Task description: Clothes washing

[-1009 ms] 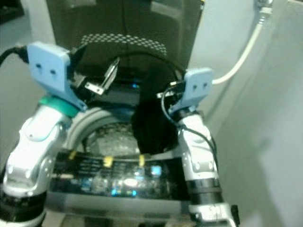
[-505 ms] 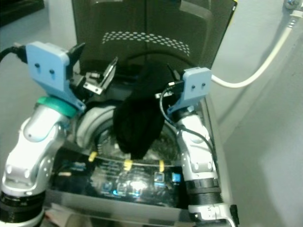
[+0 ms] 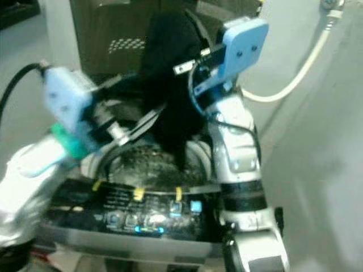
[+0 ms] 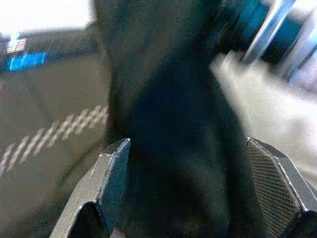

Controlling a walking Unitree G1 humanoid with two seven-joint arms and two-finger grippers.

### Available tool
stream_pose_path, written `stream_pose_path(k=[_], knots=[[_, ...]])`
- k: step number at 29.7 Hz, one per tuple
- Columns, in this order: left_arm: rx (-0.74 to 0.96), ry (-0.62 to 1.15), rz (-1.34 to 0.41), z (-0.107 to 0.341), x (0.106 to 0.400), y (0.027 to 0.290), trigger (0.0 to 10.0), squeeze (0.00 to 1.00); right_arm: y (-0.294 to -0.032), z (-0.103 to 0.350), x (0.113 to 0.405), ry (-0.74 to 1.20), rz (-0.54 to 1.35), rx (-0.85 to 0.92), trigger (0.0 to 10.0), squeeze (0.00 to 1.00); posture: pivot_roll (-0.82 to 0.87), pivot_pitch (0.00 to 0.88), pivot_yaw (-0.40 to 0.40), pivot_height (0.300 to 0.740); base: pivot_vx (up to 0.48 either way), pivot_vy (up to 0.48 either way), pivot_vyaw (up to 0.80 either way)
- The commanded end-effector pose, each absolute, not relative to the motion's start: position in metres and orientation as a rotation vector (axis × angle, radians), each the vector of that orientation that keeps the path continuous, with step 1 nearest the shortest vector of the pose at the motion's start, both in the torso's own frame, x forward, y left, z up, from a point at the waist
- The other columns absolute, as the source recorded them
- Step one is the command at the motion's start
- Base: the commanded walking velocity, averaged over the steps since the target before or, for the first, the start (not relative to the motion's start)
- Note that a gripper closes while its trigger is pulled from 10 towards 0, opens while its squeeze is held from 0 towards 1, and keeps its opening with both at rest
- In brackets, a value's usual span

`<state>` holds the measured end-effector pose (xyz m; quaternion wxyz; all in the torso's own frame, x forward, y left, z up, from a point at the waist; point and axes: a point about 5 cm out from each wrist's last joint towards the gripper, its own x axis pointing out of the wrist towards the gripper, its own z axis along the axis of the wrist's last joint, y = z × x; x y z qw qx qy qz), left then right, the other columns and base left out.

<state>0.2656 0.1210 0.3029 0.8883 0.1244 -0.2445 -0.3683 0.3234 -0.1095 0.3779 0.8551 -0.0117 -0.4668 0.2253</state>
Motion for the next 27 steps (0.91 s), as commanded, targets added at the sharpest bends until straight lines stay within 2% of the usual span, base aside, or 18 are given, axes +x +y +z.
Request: stream_pose_path(k=[1, 3, 5, 9, 11, 13, 14, 16, 18, 20, 22, 27], knots=[[0.254, -0.502, -0.799, 0.304, 0.261, 0.121, 10.0, 0.00, -0.108, 0.377, 0.324, -0.980, 0.485, -0.032, 10.0, 0.00, 0.12, 0.025, -0.009, 0.740, 0.000, 0.000, 0.00], [0.263, -0.470, -0.814, 0.299, 0.259, 0.127, 10.0, 0.00, -0.107, 0.375, 0.325, -0.969, 0.493, -0.038, 10.0, 0.00, 0.13, 0.027, -0.011, 0.740, 0.000, 0.000, 0.00], [0.267, -0.392, -0.917, 0.287, 0.251, 0.133, 10.0, 0.00, -0.106, 0.373, 0.328, -0.948, 0.522, -0.030, 10.0, 0.00, 0.14, 0.035, -0.017, 0.740, 0.000, 0.000, 0.00], [0.326, -0.367, -0.970, 0.283, 0.250, 0.132, 10.0, 0.00, -0.101, 0.370, 0.330, -0.913, 0.580, -0.007, 10.0, 0.00, 0.14, 0.049, -0.021, 0.740, 0.000, 0.000, 0.00], [0.378, -0.397, -0.857, 0.288, 0.271, 0.130, 10.0, 0.00, -0.094, 0.362, 0.334, -0.868, 0.627, -0.023, 10.0, 0.00, 0.14, 0.061, -0.018, 0.740, 0.000, 0.000, 0.00], [0.390, -0.402, -0.809, 0.291, 0.279, 0.130, 10.0, 0.00, -0.091, 0.358, 0.336, -0.848, 0.642, -0.032, 10.0, 0.00, 0.14, 0.061, -0.018, 0.740, 0.000, 0.000, 0.00], [0.407, -0.405, -0.580, 0.294, 0.307, 0.134, 10.0, 0.00, -0.079, 0.341, 0.344, -0.781, 0.659, -0.071, 10.0, 0.02, 0.14, 0.072, -0.015, 0.740, 0.000, 0.000, 0.00], [0.407, -0.405, -0.580, 0.294, 0.307, 0.134, 10.0, 0.00, -0.079, 0.341, 0.344, -0.781, 0.659, -0.071, 10.0, 0.02, 0.14, 0.072, -0.015, 0.740, 0.000, 0.000, 0.00], [0.395, -0.376, -0.391, 0.294, 0.326, 0.141, 10.0, 0.00, -0.067, 0.326, 0.351, -0.723, 0.665, -0.106, 10.0, 0.00, 0.13, 0.076, -0.010, 0.740, 0.000, 0.000, 0.00], [0.384, -0.358, -0.334, 0.294, 0.331, 0.145, 10.0, 0.00, -0.063, 0.321, 0.353, -0.701, 0.669, -0.115, 10.0, 0.00, 0.13, 0.076, -0.010, 0.740, 0.000, 0.000, 0.00], [0.361, -0.329, -0.328, 0.292, 0.331, 0.148, 10.0, 0.00, -0.058, 0.311, 0.357, -0.662, 0.663, -0.137, 10.0, 0.00, 0.14, 0.077, -0.009, 0.740, 0.000, 0.000, 0.00], [0.307, -0.253, -0.478, 0.281, 0.310, 0.147, 10.0, 0.00, -0.050, 0.292, 0.366, -0.588, 0.633, -0.221, 10.0, 0.00, 0.14, 0.084, -0.015, 0.740, 0.000, 0.000, 0.00]])
